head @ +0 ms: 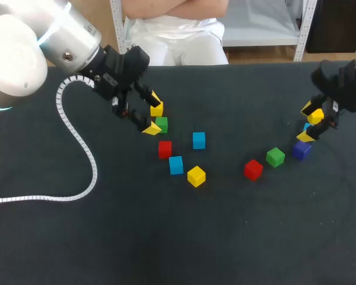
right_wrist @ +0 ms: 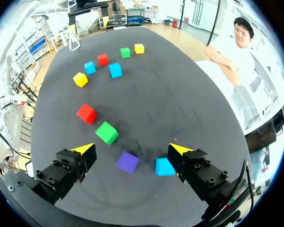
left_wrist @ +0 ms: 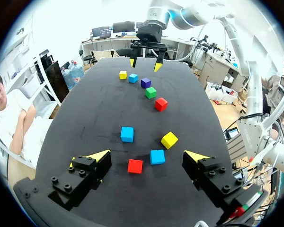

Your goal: Place the blue cubes, place green cubes on the blue cubes, place the yellow cubes on the green cubes, then place the red cubes on the yellow cubes, and place purple cube on the red cubes.

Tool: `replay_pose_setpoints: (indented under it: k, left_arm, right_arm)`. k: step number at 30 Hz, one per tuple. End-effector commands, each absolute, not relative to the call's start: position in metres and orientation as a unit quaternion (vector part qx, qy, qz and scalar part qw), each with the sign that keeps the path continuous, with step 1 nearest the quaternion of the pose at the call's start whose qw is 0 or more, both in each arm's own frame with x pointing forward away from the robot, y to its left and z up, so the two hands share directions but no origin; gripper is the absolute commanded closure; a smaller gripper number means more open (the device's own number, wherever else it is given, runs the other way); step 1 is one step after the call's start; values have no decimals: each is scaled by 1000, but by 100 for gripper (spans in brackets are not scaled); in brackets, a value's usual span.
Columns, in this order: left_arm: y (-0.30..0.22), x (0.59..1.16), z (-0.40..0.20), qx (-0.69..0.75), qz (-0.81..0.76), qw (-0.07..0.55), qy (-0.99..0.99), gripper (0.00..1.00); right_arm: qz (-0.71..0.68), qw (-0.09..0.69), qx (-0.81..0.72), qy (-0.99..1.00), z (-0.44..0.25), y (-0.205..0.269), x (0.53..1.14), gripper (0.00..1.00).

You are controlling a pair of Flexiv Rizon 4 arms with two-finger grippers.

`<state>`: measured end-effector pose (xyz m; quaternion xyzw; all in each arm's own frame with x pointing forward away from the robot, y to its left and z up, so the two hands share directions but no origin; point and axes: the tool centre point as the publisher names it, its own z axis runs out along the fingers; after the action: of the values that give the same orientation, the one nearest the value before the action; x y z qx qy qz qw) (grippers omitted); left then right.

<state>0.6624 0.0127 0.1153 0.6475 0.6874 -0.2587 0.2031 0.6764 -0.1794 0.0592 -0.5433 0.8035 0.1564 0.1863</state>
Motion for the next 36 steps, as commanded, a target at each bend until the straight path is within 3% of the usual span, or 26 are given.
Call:
replay_pose_setpoints:
  k: [1,26,36]
  left_arm:
    - [13,663,116,648,-258,202,688,0]
    - [13,663,116,648,-258,202,688,0]
    - [13,663,116,648,-258,202,688,0]
  right_arm:
    - [128,188,-533,815,63,-190,668,0]
    - [122,185,-518,827,65,-194,669,0]
    - [158,176,-516,823,51,-247,668,0]
